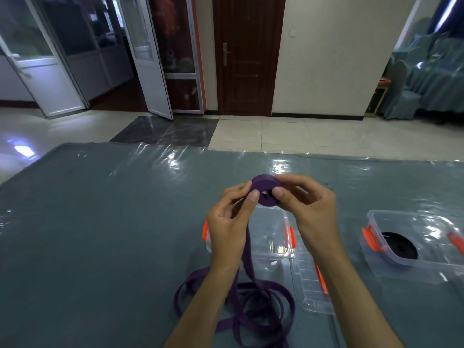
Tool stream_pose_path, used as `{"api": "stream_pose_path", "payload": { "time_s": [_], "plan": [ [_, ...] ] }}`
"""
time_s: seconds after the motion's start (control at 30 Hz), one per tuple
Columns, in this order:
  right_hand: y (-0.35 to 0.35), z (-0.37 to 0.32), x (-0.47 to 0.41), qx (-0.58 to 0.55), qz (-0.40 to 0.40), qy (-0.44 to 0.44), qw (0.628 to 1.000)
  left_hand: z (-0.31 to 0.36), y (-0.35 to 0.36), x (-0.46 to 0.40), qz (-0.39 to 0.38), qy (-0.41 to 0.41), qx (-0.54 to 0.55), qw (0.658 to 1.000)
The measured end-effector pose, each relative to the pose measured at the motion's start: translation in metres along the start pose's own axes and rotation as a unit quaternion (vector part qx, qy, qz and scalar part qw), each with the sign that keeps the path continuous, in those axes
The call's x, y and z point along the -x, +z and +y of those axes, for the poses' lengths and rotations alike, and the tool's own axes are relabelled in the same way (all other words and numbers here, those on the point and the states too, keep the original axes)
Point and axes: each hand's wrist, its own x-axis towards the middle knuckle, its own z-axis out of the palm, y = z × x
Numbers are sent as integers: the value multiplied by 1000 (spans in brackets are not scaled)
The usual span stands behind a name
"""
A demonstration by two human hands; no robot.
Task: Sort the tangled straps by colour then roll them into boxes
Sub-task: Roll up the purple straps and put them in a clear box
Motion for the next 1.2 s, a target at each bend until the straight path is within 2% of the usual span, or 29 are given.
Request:
{"api": "stream_pose_path", "payload": {
  "time_s": [0.17, 0.33, 0.5, 0.57, 0.63, 0.7, 0.77, 0.9, 1.0, 1.07, 1.2],
  "plan": [
    [3, 6, 2, -6, -13, -2, 1000, 5, -5, -10, -61, 16, -1, 998],
    [1, -5, -10, 35, -17, -32, 999, 13, 0, -16, -40, -21, 29, 999],
    [9, -3, -11, -8, -14, -55, 998, 15, -6, -24, -91, 1, 24, 996],
    [8, -4, -12, 2, -48, -36, 998, 21, -10, -28, -85, 16, -8, 996],
    [7, -12, -17, 29, -76, -30, 996, 26, -10, -27, -58, 10, 11, 998],
    [10, -21, -23, 71, -82, -61, 992, 30, -7, -25, -37, -4, 59, 998],
    [15, -23, -25, 65, -69, -88, 992, 32, -5, -27, -53, 5, 71, 996],
    [23, -16, -23, 59, -26, -87, 994, 40, -9, -38, -105, 28, -12, 994],
    [21, -16, -30, 112, -66, -74, 989, 51, -12, -44, -68, 24, -28, 997],
    [18, -23, -37, 109, -82, -77, 988, 55, -13, -47, -51, 32, -34, 998],
    [19, -38, -45, 90, -70, -129, 985, 60, -15, -54, -105, 48, -39, 993]
  ]
}}
